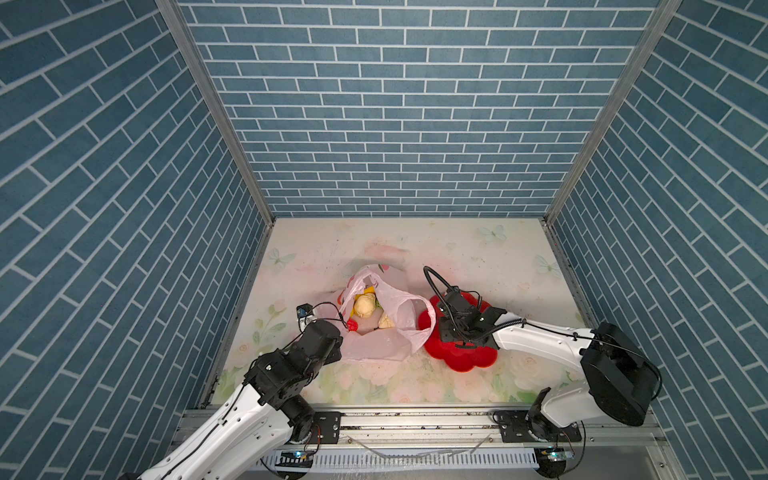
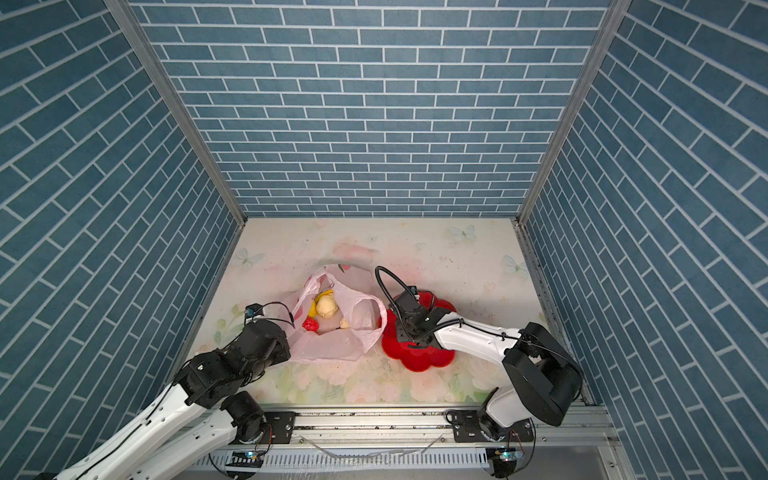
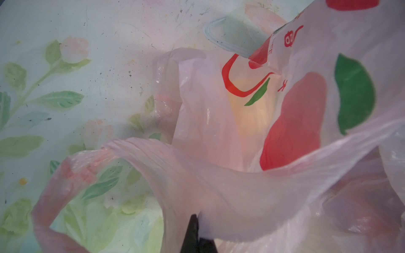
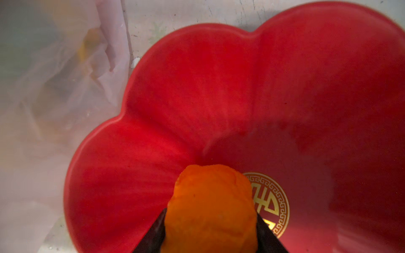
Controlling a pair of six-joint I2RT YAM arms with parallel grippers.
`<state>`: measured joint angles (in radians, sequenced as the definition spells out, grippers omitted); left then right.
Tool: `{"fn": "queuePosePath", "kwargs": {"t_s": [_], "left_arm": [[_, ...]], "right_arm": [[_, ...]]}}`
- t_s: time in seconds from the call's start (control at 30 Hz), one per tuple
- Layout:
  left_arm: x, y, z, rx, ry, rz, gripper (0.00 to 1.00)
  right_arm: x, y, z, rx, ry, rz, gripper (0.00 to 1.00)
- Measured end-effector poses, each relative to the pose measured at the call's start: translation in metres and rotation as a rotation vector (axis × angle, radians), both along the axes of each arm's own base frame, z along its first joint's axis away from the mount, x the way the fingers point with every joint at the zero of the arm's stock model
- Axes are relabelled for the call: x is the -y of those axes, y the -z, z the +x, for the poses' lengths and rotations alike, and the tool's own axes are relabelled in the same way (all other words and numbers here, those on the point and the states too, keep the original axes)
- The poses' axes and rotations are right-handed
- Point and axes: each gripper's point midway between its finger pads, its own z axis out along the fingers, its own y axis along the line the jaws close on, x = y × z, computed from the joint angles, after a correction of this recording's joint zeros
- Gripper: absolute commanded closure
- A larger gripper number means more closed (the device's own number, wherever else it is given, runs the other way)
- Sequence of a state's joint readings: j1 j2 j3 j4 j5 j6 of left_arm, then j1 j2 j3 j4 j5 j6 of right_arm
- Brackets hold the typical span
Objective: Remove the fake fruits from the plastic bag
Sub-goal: 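Lower the orange fruit onto the red plate and open the right gripper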
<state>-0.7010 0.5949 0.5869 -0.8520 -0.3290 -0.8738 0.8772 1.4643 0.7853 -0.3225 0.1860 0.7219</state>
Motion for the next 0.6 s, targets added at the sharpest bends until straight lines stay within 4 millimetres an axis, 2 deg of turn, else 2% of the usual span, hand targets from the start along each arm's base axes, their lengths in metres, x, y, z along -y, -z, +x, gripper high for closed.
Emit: {"fn": "queuePosePath", "kwargs": {"t_s": [0.17,0.37,0.47,0.6], "left_arm": [[0.0,0.0,0.0,0.0,0.0,0.0,1.0],[0.0,0.0,0.0,0.001,0.0,0.0,1.0],[0.0,0.0,0.0,0.001,0.001,-0.001,1.0],[0.001,-0.001,0.001,0.006,0.003,-0.003,1.0]], "right_arm": [[0.002,0.001,-0.001,-0.005,0.0,-0.011,0.27],[0.011,-0.002,-0.005,-0.01,-0.004,-0.051,0.24],[0.012,-0.019,-0.002,0.013,-0.006,-0.047,0.24],[0.009,-0.054,0.005,0.074,-0.018,-0.026,0.26]]}}
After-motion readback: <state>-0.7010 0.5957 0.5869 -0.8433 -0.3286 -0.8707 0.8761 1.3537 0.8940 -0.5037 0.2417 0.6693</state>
